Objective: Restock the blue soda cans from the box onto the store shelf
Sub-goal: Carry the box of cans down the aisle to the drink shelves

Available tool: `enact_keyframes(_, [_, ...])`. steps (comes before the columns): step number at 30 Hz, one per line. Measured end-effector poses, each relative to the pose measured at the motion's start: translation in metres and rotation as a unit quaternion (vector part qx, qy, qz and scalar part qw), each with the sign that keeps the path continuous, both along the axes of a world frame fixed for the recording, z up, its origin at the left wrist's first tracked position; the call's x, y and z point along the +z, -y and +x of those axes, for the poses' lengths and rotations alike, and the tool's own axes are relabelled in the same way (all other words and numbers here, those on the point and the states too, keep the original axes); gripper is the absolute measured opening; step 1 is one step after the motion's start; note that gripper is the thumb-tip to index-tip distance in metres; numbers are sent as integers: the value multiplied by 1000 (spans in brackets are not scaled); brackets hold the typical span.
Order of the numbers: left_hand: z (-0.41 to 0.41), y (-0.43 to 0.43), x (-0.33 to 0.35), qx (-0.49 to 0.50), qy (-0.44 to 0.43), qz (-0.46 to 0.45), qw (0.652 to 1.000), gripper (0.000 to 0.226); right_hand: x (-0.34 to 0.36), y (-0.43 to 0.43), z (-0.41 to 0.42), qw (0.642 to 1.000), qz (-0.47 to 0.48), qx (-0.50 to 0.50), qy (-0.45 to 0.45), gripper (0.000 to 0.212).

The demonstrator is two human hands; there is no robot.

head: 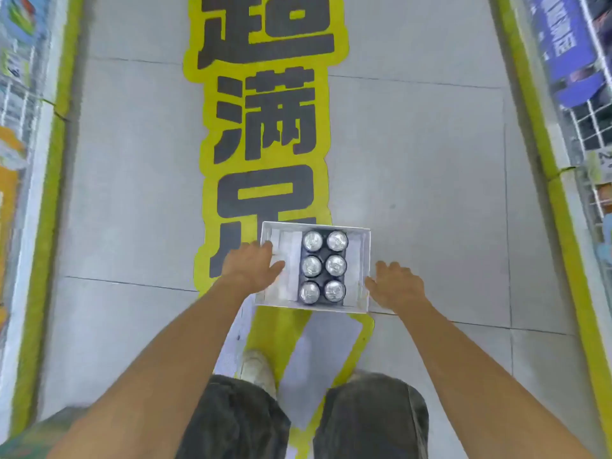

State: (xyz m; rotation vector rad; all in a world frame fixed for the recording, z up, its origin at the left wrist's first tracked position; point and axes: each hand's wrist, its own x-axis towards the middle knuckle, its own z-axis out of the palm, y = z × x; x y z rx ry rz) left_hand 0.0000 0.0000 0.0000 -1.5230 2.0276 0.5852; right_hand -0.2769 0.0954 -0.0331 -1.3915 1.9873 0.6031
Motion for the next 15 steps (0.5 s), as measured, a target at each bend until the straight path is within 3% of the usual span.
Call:
enact_keyframes(6, [29, 12, -83, 51, 35, -41, 997, 55, -76, 9, -5, 1000, -7, -22, 5, 57])
enact_keyframes(10, [31, 9, -135, 161, -40, -15, 986, 55, -121, 11, -5, 988, -62, -117, 73, 51])
enact_keyframes(12, [26, 5, -158, 252, -117, -13, 961, 55, -139, 6, -5, 963, -131, -187, 144, 41])
enact_keyframes(15, [25, -1, -182, 351, -241, -47, 904, 43, -152, -1, 5, 891, -206, -318, 251, 28])
